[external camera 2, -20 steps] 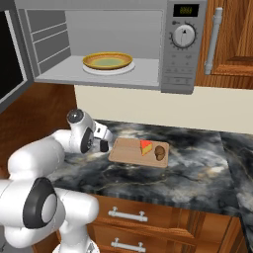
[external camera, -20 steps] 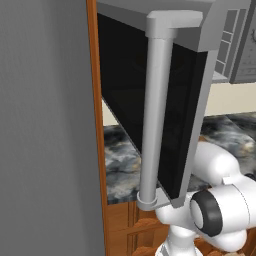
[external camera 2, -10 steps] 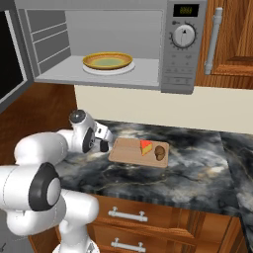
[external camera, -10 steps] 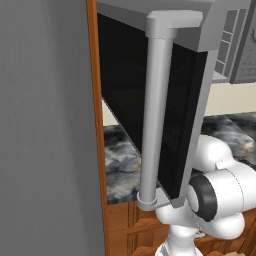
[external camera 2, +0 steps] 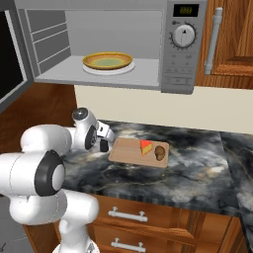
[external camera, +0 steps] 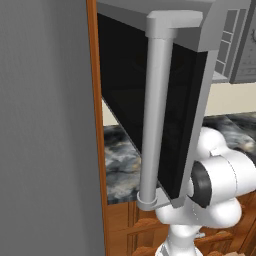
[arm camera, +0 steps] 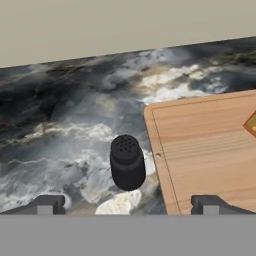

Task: Retrieve the reheated potato from the microwave, then place the potato, cheese, and condiment on the cutting board.

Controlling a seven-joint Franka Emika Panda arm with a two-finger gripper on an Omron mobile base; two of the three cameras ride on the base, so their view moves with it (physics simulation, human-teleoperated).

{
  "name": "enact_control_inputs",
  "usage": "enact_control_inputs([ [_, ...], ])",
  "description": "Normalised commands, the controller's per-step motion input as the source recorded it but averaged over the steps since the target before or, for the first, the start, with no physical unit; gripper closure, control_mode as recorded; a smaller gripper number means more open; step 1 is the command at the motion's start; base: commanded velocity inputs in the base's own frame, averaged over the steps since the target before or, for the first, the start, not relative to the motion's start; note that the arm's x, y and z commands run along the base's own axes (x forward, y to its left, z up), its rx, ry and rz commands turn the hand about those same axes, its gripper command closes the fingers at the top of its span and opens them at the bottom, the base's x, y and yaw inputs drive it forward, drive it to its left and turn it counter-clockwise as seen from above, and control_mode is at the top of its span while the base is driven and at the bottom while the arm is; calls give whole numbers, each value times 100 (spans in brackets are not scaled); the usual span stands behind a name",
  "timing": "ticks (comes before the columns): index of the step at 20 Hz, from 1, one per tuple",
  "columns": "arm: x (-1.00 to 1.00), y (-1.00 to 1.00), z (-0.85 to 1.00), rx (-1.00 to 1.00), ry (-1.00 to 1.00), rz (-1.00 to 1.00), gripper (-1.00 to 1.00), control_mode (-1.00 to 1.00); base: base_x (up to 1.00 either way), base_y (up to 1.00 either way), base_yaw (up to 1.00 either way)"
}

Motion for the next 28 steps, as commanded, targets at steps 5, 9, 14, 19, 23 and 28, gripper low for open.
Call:
enact_control_inputs([
  [5, 6, 3, -20, 0, 0, 0, -100, -100, 0, 0, 0],
  [9, 12, 1, -23, 0, 0, 0, -100, -100, 0, 0, 0],
  [14, 18, 0, -13, 0, 0, 0, -100, -100, 0, 0, 0],
  [19, 15, 0, -9, 0, 0, 0, -100, -100, 0, 0, 0],
  [23, 15, 2, -8, 0, 0, 0, -100, -100, 0, 0, 0],
  [28, 13, 0, -10, 0, 0, 0, -100, -100, 0, 0, 0],
])
